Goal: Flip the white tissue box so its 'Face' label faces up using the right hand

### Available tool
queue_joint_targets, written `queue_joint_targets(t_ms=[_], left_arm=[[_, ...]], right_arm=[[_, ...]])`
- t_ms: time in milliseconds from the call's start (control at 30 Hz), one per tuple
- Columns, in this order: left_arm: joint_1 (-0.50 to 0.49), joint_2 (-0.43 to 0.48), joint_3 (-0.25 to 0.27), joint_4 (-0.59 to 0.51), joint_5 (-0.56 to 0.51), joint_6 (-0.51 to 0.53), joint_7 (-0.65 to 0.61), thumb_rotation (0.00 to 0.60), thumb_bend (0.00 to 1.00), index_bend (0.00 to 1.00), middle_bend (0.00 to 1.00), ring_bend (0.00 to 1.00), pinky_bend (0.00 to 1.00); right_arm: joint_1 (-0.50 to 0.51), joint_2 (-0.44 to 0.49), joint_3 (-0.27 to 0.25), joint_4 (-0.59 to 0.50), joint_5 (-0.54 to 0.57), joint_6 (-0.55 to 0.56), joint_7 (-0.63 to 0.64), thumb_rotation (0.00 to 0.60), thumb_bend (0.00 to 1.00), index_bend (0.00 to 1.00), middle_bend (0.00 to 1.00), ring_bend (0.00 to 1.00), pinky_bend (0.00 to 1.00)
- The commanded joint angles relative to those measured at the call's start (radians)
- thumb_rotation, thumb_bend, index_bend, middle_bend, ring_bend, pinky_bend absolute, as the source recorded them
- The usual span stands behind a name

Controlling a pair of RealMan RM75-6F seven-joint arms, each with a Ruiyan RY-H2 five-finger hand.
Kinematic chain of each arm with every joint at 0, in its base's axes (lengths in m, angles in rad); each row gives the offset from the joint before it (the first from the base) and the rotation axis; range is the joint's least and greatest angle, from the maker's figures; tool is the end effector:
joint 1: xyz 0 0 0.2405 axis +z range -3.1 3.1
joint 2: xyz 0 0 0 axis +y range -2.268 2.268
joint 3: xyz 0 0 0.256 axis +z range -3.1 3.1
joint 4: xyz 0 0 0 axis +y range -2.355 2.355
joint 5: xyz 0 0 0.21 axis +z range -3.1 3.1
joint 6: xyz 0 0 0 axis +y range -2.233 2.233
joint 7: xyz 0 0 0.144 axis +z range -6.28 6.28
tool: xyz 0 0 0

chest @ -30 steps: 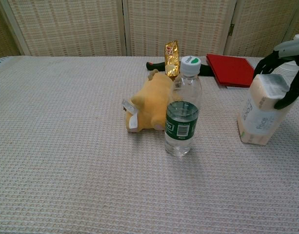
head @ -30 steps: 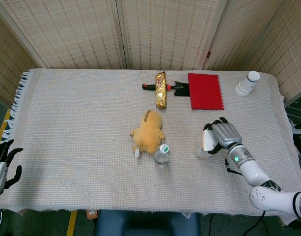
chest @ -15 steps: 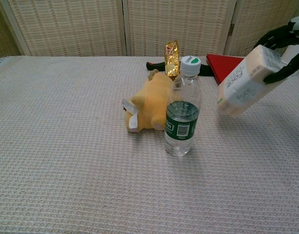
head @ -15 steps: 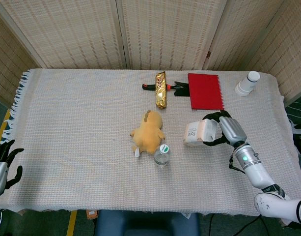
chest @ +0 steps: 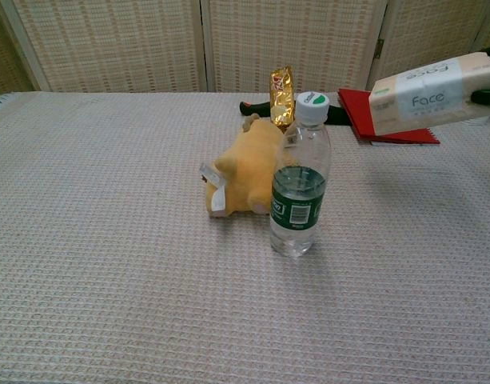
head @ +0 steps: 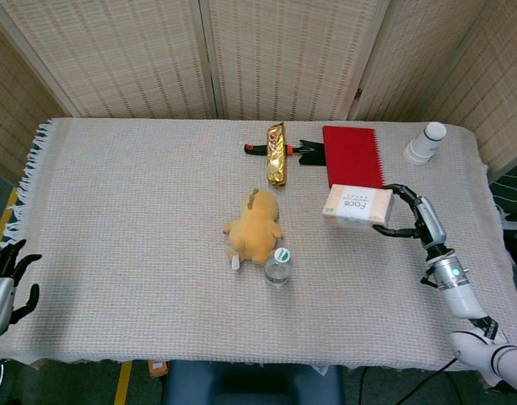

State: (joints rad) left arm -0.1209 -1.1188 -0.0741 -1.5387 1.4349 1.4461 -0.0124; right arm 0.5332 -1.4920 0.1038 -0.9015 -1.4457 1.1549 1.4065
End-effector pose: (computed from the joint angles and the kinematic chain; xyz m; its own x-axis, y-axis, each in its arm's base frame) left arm -0.3270 0.1989 0.1696 0.4413 -0.0055 0.8974 0.8970 0.0301 -0.4409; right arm -0.3097 -0.3578 0.0898 -0.6036 -0.2020 0.7713 -0.7790 -0.0563 -0.6244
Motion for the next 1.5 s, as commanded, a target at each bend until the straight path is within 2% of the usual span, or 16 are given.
queue_joint_targets(t_ms=[33,333,500,700,1000,1500], left_arm=[[0.0,-0.001,-0.002,0.003,-0.005,-0.002,-0.001,0.6,0.51,0.23,0.0,0.0,0.1],[0.0,-0.003,-0.004,0.007,-0.008,-0.001,0.001,0.6,0.5,0.23,0.0,0.0,0.1],[-0.001,-0.004,-0.005,0.007,-0.009,-0.003,0.002,0.6,0.5,0.23,0.0,0.0,0.1],[-0.004,-0.005,-0.005,0.009,-0.014,-0.01,0.006,0.6,0.51,0.23,0.0,0.0,0.1],[-0.005,-0.007,-0.003,0.01,-0.014,-0.014,0.009,0.6,0.51,0.23,0.0,0.0,0.1],[-0.008,-0.01,0.001,0.007,-0.009,-0.018,0.021,0.6,0.5,0.23,0.0,0.0,0.1]], right_arm=[[-0.006,-0.144,-0.043,0.207,-0.111,0.019,0.161,0.6,0.07,0.45,0.42,0.43,0.0],[0.045,-0.201,-0.093,0.353,-0.164,-0.018,0.293,0.6,0.09,0.45,0.42,0.43,0.0],[0.063,-0.208,-0.109,0.383,-0.172,-0.041,0.293,0.6,0.1,0.45,0.42,0.43,0.0],[0.063,-0.212,-0.128,0.398,-0.179,-0.048,0.222,0.6,0.11,0.45,0.42,0.43,0.0],[0.059,-0.202,-0.154,0.394,-0.185,-0.075,0.048,0.6,0.11,0.45,0.42,0.43,0.0],[0.072,-0.124,-0.184,0.281,-0.171,-0.204,-0.258,0.6,0.11,0.44,0.42,0.43,0.0]])
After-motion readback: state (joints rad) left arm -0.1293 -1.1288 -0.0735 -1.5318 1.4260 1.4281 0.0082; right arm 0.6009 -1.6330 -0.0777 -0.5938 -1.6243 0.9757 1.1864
